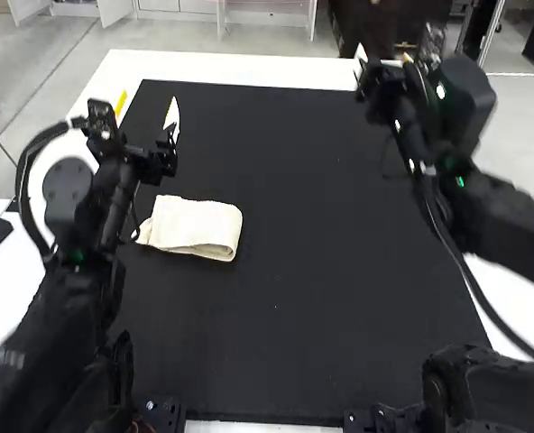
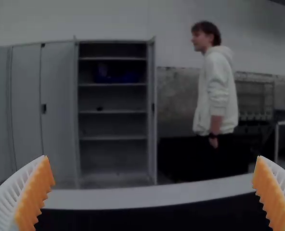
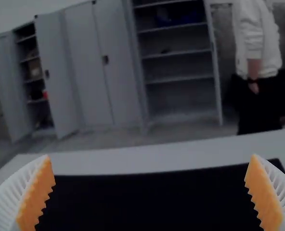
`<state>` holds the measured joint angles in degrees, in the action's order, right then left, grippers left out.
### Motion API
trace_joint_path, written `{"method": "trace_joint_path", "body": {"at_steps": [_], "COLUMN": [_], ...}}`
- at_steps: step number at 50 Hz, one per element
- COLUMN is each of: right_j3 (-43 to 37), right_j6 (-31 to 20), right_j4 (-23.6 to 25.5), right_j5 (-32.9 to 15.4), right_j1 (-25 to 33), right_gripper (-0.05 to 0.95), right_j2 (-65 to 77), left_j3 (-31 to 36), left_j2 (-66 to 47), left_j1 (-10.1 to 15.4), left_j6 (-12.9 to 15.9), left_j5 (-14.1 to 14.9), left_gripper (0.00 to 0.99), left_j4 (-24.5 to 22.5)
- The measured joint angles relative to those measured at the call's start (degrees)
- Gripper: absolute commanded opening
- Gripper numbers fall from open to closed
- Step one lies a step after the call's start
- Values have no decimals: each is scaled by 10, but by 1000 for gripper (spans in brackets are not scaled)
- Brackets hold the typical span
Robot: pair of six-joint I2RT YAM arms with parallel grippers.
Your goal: Fold the towel.
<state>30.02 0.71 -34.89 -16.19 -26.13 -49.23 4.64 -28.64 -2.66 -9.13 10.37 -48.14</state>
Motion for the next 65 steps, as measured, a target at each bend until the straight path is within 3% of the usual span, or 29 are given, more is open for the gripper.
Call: {"method": "trace_joint_path", "body": {"at_steps": [4, 11, 16, 23, 33, 43, 52, 65], "right_j3": [-48, -116, -163, -223, -294, -297, -297, -297], "right_j6": [-25, -60, -87, -120, -169, -191, -200, -205], "right_j4": [-16, -32, -51, -67, -99, -59, 42, 197], "right_j5": [-2, 2, 12, 28, 66, 97, 142, 227], "right_j1": [10, 21, 28, 39, 52, 58, 58, 61], "right_gripper": [915, 913, 915, 913, 911, 911, 911, 911], "right_j2": [54, 160, 236, 353, 489, 488, 488, 488], "left_j3": [-30, -43, -43, -43, -43, -43, -43, -43], "left_j2": [76, 244, 280, 280, 280, 280, 280, 280], "left_j1": [8, 11, 11, 10, 16, 19, 19, 19], "left_j6": [15, 36, 37, 34, 30, 35, 47, 50], "left_j5": [-10, -21, -24, -27, -29, -29, -29, -2], "left_gripper": [970, 970, 970, 970, 970, 970, 970, 970], "left_j4": [13, 155, 134, 183, 207, 253, 304, 403]}}
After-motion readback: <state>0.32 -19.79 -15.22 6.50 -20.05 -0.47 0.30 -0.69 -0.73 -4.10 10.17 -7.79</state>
